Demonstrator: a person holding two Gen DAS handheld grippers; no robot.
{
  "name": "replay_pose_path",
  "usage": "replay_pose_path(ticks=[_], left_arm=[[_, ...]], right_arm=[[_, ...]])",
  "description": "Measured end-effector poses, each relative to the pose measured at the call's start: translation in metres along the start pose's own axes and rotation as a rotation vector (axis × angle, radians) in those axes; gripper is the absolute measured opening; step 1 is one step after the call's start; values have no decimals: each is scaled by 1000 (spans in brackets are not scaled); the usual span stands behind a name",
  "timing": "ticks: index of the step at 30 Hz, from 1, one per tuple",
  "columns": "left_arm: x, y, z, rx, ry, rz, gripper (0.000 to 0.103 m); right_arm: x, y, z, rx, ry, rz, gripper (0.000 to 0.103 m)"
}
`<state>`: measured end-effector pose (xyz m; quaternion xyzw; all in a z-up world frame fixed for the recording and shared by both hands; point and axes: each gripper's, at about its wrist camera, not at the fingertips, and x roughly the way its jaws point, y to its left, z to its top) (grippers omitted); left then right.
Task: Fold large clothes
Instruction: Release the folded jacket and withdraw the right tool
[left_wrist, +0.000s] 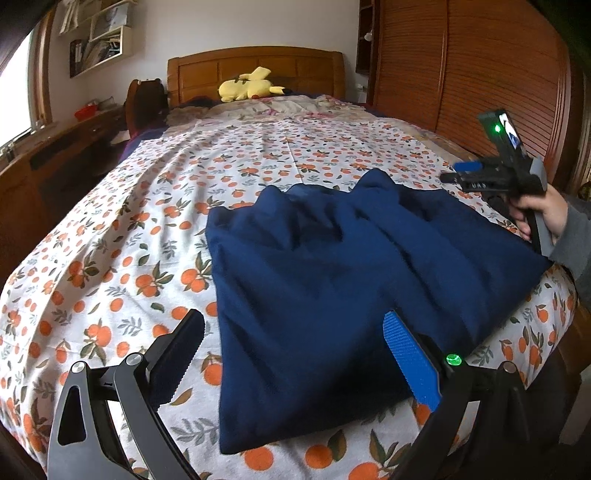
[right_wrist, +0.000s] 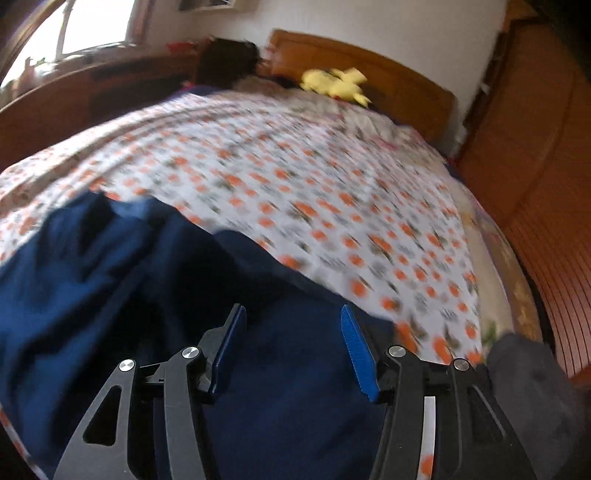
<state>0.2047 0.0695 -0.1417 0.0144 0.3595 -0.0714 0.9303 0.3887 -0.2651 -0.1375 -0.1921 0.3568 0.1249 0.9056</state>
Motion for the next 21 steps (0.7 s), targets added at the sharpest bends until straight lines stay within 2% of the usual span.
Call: replay_pose_path(ticks=[5, 9, 15, 16, 17, 19, 21], left_arm=[[5, -6, 1, 2, 0, -13, 98], [7, -10, 1, 11, 12, -18, 98], [8, -7, -1, 14, 24, 4, 98], [8, -6, -2, 12, 25, 10, 98], [8, -4, -3, 9, 27, 15, 98], [9, -1, -4, 0, 34, 22, 98], [10, 1, -6, -1, 38, 30, 98]], right_arm=[[26, -44, -17, 119, 85, -2, 51], [56, -60, -25, 161, 189, -24, 50], [88, -84, -25, 269, 257, 26, 48], [92, -86, -24, 277, 261, 40, 22], [96, -86, -22, 274, 265, 68, 3], [95, -86, -16, 255, 239, 74, 1], [82, -92, -7, 256, 147, 3, 1]])
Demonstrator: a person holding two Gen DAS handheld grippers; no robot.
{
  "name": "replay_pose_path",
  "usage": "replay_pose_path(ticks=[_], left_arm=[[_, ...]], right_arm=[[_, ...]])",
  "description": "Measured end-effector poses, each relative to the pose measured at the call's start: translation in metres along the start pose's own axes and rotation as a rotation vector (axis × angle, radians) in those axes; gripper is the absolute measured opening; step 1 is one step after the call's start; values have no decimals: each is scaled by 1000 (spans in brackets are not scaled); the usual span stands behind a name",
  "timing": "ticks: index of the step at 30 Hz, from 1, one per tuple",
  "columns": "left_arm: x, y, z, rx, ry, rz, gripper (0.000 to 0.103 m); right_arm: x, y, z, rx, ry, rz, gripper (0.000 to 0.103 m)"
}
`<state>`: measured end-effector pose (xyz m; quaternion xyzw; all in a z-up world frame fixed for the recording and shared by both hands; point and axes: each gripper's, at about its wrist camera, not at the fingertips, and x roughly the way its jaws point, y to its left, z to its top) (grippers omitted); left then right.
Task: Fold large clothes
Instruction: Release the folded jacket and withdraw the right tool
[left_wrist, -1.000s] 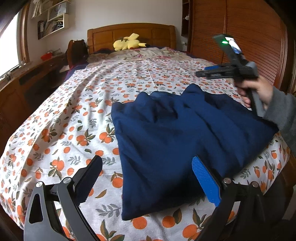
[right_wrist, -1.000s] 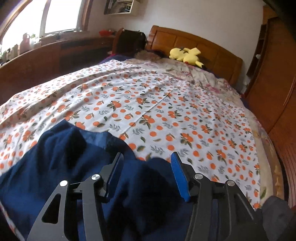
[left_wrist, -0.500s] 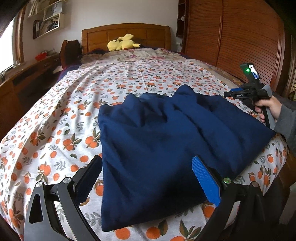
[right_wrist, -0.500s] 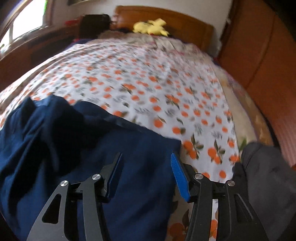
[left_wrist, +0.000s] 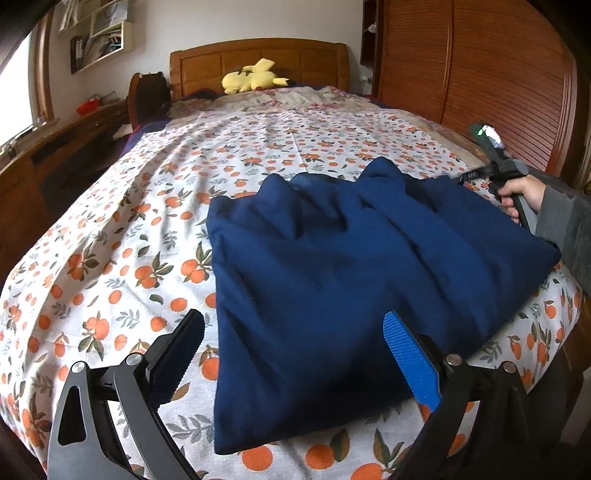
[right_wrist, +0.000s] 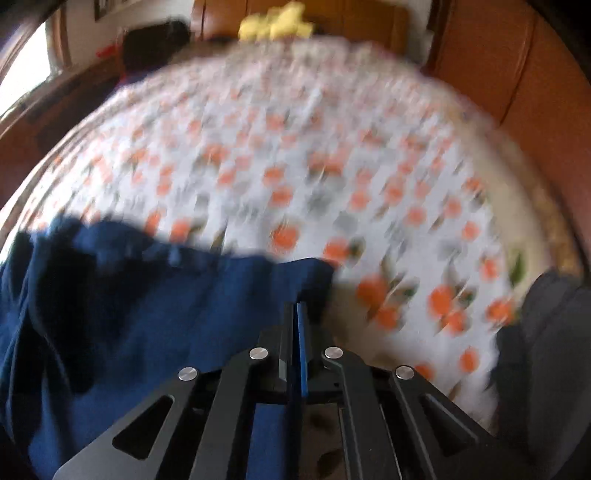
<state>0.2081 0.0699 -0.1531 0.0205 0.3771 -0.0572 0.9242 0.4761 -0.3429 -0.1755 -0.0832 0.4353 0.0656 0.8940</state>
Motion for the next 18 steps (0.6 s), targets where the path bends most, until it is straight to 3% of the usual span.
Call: replay_pose_path(ticks=[1, 3, 7, 9, 11, 15, 18], left_arm=[[0, 0, 0, 0, 1, 2, 98], [1, 1, -1, -4, 5, 1, 98], [-2, -3, -2, 3, 0, -6, 98], [-5, -5, -2, 7, -8, -10, 98], [-8, -7, -2, 8, -14, -12, 98], [-14, -9, -3, 5, -26, -19, 98], [-17, -9, -4, 3, -29, -24, 98]], right_arm=[[-6, -5, 4, 31, -28, -61, 1], [-9, -12, 6, 81, -23, -104, 1], [-7, -5, 1, 23, 25, -142, 3], [-17, -4, -2, 13, 15, -126, 8], [-36, 0, -5, -2, -12, -108, 26], [-75, 12, -16, -50, -81, -46, 39], [-103, 29, -37, -108, -108, -12, 40]])
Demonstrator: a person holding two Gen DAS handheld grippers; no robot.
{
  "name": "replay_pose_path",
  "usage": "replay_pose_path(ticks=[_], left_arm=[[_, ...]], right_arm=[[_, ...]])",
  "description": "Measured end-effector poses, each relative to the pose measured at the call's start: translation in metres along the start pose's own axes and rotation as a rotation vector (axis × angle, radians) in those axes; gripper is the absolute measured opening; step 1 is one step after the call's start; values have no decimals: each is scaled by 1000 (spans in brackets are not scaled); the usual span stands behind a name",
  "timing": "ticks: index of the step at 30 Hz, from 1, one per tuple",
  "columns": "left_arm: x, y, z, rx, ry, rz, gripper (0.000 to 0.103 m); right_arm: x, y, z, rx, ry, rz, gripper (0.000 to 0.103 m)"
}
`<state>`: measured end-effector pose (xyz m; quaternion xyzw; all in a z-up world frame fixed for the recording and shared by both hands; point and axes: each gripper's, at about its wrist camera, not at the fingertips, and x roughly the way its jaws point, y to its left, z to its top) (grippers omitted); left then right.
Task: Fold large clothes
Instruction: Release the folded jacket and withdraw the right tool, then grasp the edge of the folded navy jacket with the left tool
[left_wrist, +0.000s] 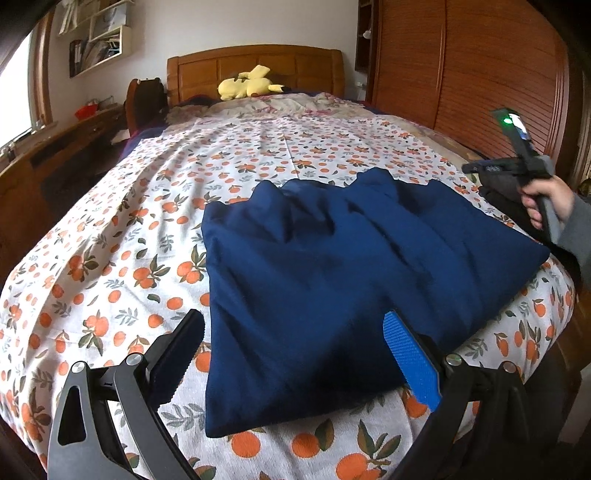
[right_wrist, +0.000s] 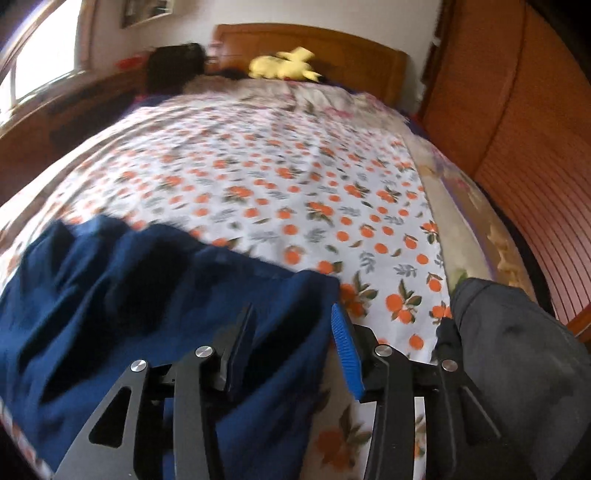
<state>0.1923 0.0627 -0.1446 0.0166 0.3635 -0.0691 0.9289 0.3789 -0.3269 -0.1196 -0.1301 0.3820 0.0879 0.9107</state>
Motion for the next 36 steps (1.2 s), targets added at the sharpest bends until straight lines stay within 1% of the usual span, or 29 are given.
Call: replay_pose_path(ticks=[1, 2, 3, 6, 8, 13, 16, 18, 20, 27, 29, 32, 35, 36], left_arm=[[0, 0, 0, 0, 0, 0, 98], [0, 0, 0, 0, -1, -1, 98], [0, 0, 0, -1, -1, -1, 98], [0, -1, -2, 2, 1, -2, 98], [0, -1, -5, 6, 4, 1, 98], [3, 1, -11, 1, 17, 4, 98], [4, 5, -17, -4, 27, 8, 98], [4, 9, -21, -9, 34, 17, 98], [2, 12, -24, -6, 34, 31, 98], [-1, 30, -36, -26, 56, 61, 98], [-2, 35, -39, -32, 62, 70, 98], [0, 42, -42, -44, 69, 83, 98], [2, 47, -44, -63, 77, 82, 98], [3, 49, -45, -69, 79, 79, 98]], right_arm=[[-10, 8, -9, -27, -4, 5, 46], [-19, 15, -19, -51, -6, 6, 56], [-26, 20, -27, -62, -11, 8, 57], [-48, 30, -55, -61, -15, 55, 57], [-60, 32, -72, -35, -13, 85, 58], [-74, 45, -98, -3, -2, 122, 58], [-81, 62, -105, -16, -11, 133, 57], [-82, 73, -105, -16, -17, 157, 57], [-82, 92, -105, -26, -18, 200, 57], [-75, 144, -101, -64, -29, 288, 57], [-71, 158, -98, -92, -28, 297, 57], [-65, 169, -95, -112, -28, 295, 57], [-51, 174, -97, -115, 5, 279, 58], [-44, 176, -101, -116, 28, 274, 58]])
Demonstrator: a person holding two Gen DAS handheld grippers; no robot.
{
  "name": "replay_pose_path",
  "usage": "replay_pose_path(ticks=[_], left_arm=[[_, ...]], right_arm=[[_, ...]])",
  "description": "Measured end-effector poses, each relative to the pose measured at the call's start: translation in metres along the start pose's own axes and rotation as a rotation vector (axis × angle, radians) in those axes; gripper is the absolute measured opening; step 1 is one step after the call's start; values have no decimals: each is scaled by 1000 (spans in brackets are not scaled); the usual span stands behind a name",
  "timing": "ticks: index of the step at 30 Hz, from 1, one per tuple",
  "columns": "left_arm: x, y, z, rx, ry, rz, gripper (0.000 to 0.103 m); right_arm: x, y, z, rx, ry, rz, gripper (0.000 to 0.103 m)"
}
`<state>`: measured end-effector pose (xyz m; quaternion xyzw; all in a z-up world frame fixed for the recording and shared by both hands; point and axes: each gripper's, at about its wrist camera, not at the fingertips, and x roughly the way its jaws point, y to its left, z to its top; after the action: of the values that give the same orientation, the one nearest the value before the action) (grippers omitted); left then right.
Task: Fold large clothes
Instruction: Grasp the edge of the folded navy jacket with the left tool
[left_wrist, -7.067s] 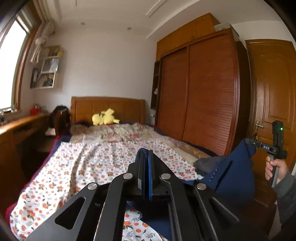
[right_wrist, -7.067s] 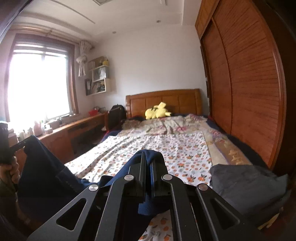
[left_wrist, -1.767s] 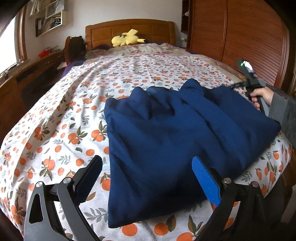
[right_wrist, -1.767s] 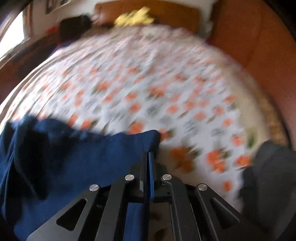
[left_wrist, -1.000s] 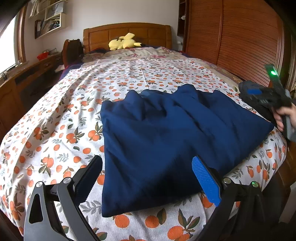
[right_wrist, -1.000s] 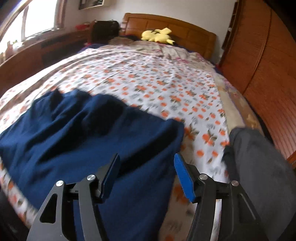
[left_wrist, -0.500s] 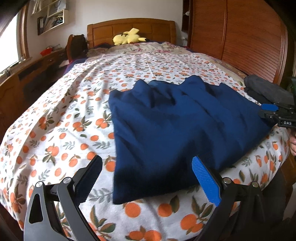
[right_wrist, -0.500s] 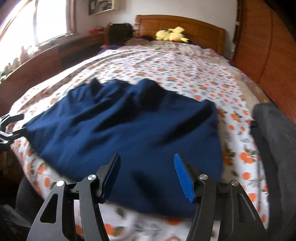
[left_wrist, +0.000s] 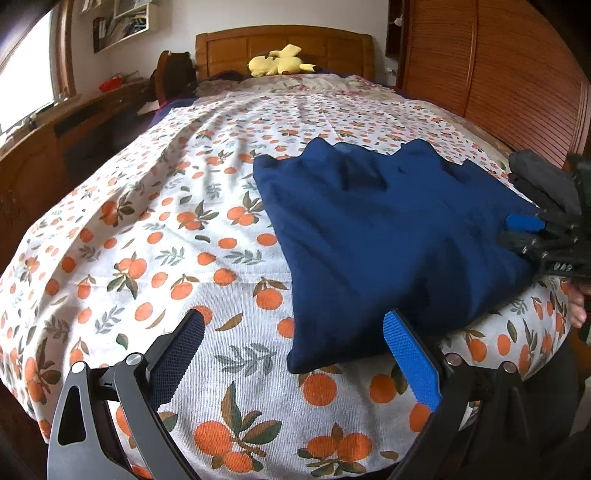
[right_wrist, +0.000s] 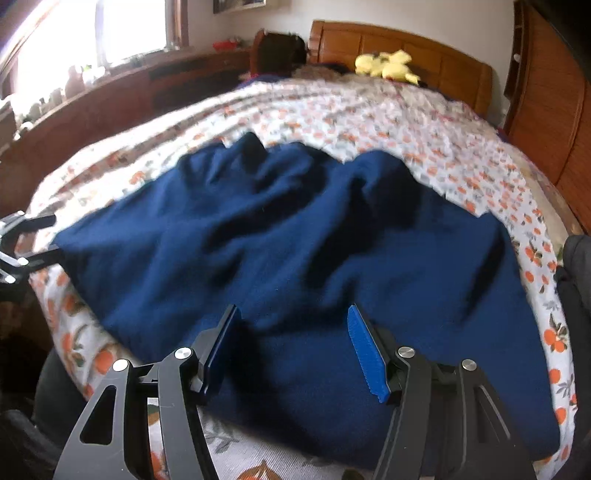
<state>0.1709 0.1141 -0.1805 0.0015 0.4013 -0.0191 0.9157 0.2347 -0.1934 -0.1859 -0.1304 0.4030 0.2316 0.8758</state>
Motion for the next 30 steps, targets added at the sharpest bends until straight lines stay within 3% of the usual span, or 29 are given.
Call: replay_pose_path(ticks=[13, 21, 24, 25, 30], left_arm=[[12, 6, -7, -48, 22, -30, 98], [22, 5, -8, -120, 56, -107, 69], [25, 0, -5, -145, 68, -151, 43], [24, -4, -4, -151, 65, -180, 27], [8, -36, 9, -48, 21, -82, 16]], right_arm=[[7, 0, -15, 35, -27, -1, 59], [7, -2, -17, 37, -46, 15, 59], [7, -3, -19, 37, -56, 21, 59], [7, -3, -19, 39, -59, 24, 59], [5, -5, -22, 37, -81, 39, 59]])
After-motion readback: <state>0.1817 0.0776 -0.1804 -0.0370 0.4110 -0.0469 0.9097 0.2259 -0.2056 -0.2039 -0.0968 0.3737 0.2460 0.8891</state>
